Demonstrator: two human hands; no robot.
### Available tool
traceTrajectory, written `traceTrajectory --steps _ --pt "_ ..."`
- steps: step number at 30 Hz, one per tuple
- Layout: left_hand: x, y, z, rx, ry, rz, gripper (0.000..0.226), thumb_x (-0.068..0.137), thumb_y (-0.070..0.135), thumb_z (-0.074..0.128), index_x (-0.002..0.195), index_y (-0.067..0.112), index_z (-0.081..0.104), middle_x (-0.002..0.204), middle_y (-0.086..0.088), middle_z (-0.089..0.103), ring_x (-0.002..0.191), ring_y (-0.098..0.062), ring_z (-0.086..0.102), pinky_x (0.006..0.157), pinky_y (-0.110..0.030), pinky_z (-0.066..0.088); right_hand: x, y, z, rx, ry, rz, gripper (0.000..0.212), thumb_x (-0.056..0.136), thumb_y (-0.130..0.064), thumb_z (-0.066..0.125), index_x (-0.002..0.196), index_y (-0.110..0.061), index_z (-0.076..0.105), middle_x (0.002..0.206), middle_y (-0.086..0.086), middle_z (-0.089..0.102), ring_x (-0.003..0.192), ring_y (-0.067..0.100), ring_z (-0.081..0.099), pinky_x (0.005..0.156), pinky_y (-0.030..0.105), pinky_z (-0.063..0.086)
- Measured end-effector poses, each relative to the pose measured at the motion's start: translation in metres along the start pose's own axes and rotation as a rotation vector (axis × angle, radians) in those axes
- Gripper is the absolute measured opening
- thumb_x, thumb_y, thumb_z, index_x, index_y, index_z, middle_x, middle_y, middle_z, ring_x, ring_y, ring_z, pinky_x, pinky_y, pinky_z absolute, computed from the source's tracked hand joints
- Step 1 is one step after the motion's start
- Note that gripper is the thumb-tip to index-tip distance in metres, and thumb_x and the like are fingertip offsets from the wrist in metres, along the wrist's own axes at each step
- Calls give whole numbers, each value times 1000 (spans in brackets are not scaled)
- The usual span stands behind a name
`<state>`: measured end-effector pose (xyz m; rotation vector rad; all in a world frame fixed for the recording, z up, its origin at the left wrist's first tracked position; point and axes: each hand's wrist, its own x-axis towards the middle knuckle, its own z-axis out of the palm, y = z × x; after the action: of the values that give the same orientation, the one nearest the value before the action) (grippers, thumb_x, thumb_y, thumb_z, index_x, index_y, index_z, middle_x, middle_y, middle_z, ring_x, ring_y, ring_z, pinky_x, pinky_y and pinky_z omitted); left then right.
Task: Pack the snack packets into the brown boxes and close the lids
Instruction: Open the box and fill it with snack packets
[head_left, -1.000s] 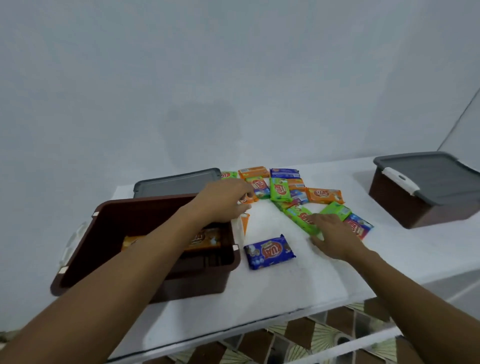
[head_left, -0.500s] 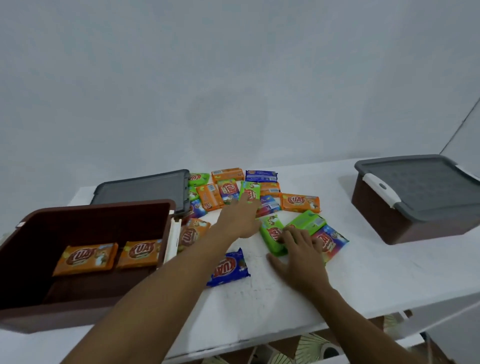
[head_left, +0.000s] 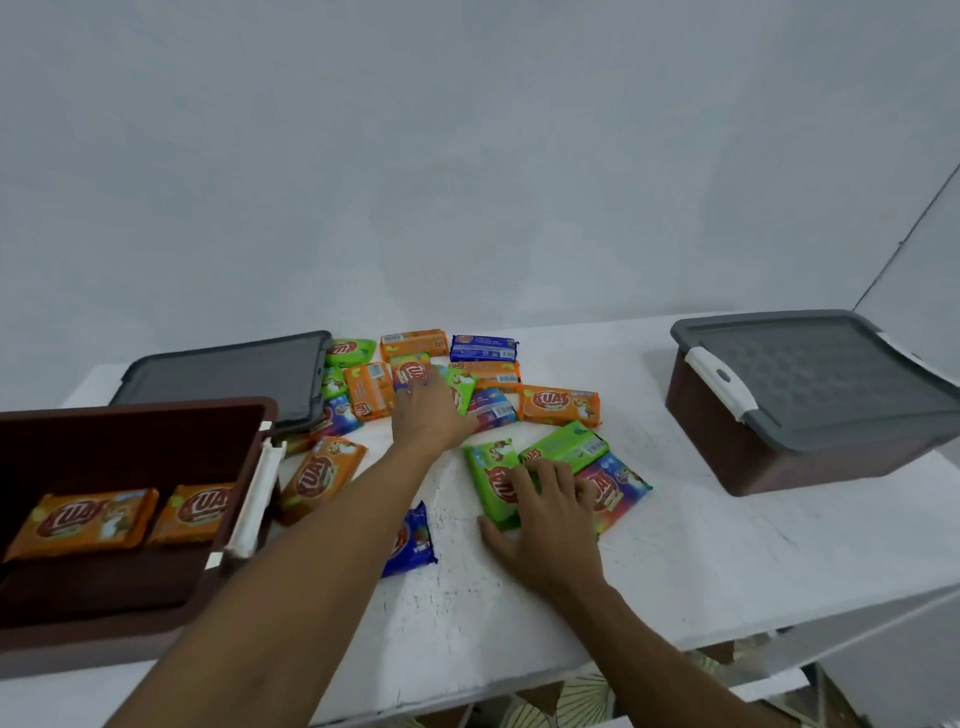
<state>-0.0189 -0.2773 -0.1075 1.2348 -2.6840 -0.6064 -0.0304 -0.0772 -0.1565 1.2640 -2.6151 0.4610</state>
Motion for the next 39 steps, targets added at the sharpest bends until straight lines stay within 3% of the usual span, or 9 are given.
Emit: traceTrajectory --steps 3,8,11,14,20,25,30,34,39 --pt "-2 -5 -6 -15 -54 -46 108 67 51 77 146 14 12 133 -17 49 121 -37 49 95 -47 47 -1 1 0 8 -32 1 70 74 -69 44 129 -27 47 129 2 50 120 25 42 100 47 32" --pt "-17 -14 -49 -107 26 75 81 67 32 70 137 20 31 109 0 56 91 -22 61 72 -39 54 -1 -1 4 -29 -39 -25 73 81 -71 37 141 -29 41 137 1 52 127 25 41 100 48 32" --pt "-34 -22 -71 1 -29 233 23 79 15 63 100 6 67 93 -2 62 85 -23 63 76 -39 55 -4 -5 -1 -66 -60 -16 70 85 -70 35 141 -29 40 138 1 53 129 25 40 101 46 31" --pt "-47 -37 -83 7 -53 361 14 82 5 59 74 3 71 82 -9 70 83 -25 65 82 -42 55 -1 -13 -11 -12 -144 81 72 82 -65 47 141 -27 34 140 0 47 130 23 34 106 44 27" --pt "-82 -69 -147 -629 -181 238 45 84 6 72 125 18 60 111 -2 62 88 -15 68 73 -27 57 54 -49 -42 163 -503 383 96 71 -40 78 144 -9 22 120 9 55 107 26 58 86 42 54" --pt "-98 -128 -202 -639 -162 208 16 79 3 77 92 8 69 101 -11 70 89 -23 70 75 -32 59 76 -79 -72 718 -572 473 35 80 -13 75 107 -6 55 89 6 66 78 18 65 61 31 53" --pt "-104 -215 -242 -786 -273 125 21 86 -2 66 106 4 64 95 -8 70 89 -19 69 77 -31 55 96 -136 -102 1138 -363 431 37 82 -5 71 111 -22 55 100 14 71 82 26 71 65 40 59" --pt "-99 -275 -257 -667 -406 99 29 86 -4 63 113 6 66 102 -11 68 92 -20 67 77 -30 54 110 -188 -132 1274 -393 266 27 80 1 71 93 -17 55 94 21 67 72 28 69 57 39 57" --pt "-94 -315 -244 -216 -622 197 27 87 -8 59 107 7 68 106 -13 65 88 -15 63 74 -23 53 103 -265 -132 900 -574 -44 32 83 0 67 109 -19 60 96 9 63 81 23 68 55 29 56"
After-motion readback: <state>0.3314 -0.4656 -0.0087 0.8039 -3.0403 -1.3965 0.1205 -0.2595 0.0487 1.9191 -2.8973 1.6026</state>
